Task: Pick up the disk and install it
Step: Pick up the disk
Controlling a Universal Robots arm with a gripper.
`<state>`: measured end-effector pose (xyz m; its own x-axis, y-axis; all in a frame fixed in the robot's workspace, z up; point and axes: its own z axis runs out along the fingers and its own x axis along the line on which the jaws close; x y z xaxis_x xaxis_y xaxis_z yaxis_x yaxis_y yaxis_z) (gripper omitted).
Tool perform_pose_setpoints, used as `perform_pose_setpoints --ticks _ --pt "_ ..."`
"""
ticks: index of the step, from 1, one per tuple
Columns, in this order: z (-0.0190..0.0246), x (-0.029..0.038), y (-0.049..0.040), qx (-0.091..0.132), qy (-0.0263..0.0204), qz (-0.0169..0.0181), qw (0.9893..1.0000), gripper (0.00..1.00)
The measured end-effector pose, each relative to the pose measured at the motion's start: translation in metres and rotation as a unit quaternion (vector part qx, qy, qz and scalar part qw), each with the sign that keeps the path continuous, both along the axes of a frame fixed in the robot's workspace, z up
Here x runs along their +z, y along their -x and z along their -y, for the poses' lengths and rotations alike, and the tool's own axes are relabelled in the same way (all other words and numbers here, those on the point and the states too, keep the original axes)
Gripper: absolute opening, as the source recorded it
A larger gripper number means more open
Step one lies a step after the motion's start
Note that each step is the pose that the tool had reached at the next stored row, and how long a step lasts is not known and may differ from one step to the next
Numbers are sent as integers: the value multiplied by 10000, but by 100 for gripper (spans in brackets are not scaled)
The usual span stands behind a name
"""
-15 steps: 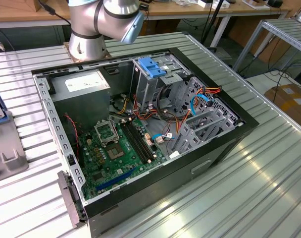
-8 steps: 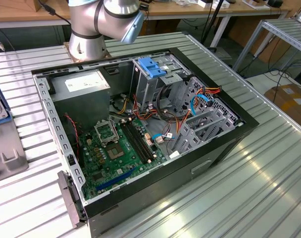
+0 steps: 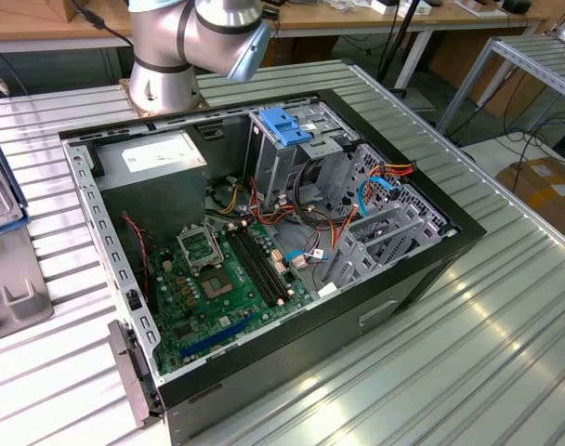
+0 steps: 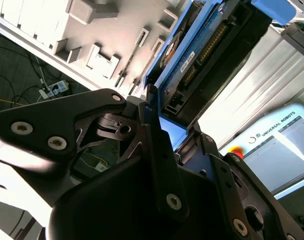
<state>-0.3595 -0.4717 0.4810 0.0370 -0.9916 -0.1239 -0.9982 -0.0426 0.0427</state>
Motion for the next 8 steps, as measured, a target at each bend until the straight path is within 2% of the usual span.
perform_pose_setpoints --ticks 8 --pt "17 -1 -111 0 0 0 10000 37"
